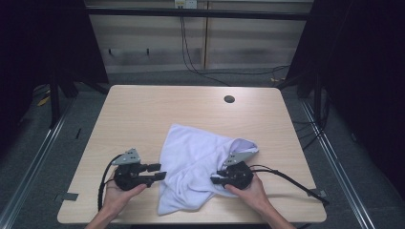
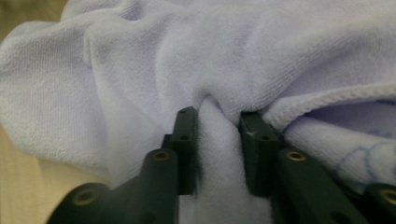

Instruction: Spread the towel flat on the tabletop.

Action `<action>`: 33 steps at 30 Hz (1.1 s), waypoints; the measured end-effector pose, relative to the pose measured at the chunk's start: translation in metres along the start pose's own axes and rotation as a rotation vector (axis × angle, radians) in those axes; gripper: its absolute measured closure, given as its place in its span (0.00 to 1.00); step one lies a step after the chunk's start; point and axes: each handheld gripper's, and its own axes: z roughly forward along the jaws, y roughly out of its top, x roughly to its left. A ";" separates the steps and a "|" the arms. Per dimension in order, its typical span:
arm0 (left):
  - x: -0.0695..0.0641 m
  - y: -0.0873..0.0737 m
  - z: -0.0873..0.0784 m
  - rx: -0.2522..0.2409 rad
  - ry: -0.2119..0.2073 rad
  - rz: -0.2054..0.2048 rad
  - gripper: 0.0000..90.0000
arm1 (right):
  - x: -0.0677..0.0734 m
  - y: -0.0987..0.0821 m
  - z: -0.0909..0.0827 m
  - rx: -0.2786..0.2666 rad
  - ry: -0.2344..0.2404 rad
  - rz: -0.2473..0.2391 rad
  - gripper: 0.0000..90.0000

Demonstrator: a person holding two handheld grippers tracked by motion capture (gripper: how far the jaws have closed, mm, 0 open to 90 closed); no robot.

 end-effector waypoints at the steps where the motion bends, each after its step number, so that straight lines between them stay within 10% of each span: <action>1: -0.002 0.002 0.008 0.013 -0.012 0.004 0.63 | 0.003 0.001 0.001 -0.003 0.007 0.002 0.68; 8: -0.006 0.003 0.052 0.139 -0.044 0.033 0.51 | -0.001 -0.003 -0.024 -0.081 -0.015 0.049 0.46; 13: -0.014 -0.005 0.050 0.186 -0.043 0.053 0.90 | -0.011 -0.024 -0.059 -0.119 -0.072 0.118 0.45; 16: -0.020 -0.015 0.037 0.222 -0.032 0.053 0.95 | -0.014 -0.038 -0.079 -0.148 -0.093 0.164 0.46; 26: -0.032 -0.032 0.005 0.200 -0.098 0.024 0.92 | 0.030 -0.054 -0.098 -0.191 -0.120 0.144 0.57; 33: -0.013 0.006 0.028 0.081 -0.078 -0.015 0.72 | 0.021 -0.020 -0.078 -0.209 -0.095 0.085 0.57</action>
